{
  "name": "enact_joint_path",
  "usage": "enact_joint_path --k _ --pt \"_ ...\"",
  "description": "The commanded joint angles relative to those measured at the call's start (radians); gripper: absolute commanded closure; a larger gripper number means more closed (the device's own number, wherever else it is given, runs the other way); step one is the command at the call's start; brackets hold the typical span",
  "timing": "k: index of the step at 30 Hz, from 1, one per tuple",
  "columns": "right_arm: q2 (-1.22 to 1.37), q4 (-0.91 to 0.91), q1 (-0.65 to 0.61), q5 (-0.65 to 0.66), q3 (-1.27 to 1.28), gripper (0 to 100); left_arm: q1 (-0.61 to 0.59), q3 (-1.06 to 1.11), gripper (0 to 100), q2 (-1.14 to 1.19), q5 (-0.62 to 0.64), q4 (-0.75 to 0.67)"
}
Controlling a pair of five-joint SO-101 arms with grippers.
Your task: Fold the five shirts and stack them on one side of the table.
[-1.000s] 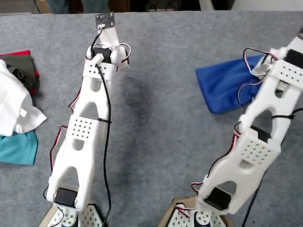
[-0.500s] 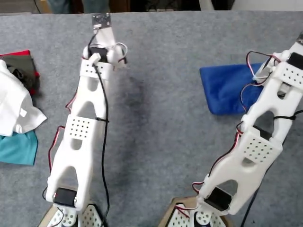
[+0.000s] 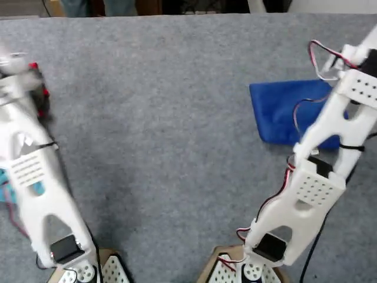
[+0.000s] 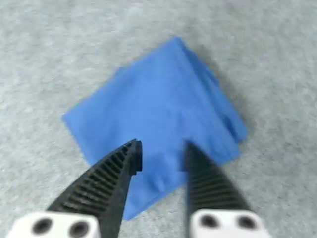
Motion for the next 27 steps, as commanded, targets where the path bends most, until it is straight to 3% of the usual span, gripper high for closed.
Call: enact_joint_path --k 1,5,9,12,16,27 --pt "-0.082 0.011 -0.080 -0.003 -0.044 94.2 -0.148 -0.042 80 -0.127 -0.068 0.035" --pt "-0.093 0.009 -0.141 -0.003 -0.044 97.2 -0.234 -0.021 72 -0.126 -0.138 0.052" --pt "-0.091 0.009 -0.172 -0.003 -0.044 98.0 -0.260 0.124 72 0.003 -0.146 -0.041" --pt "-0.094 0.009 -0.175 -0.003 -0.044 98.0 -0.282 0.074 78 0.021 -0.144 -0.015" --pt "-0.097 0.009 -0.167 -0.003 -0.044 98.0 -0.255 -0.033 98 0.032 -0.144 0.020" --pt "-0.113 0.011 -0.167 -0.003 -0.042 98.0 -0.107 0.045 97 -0.284 -0.140 0.057"
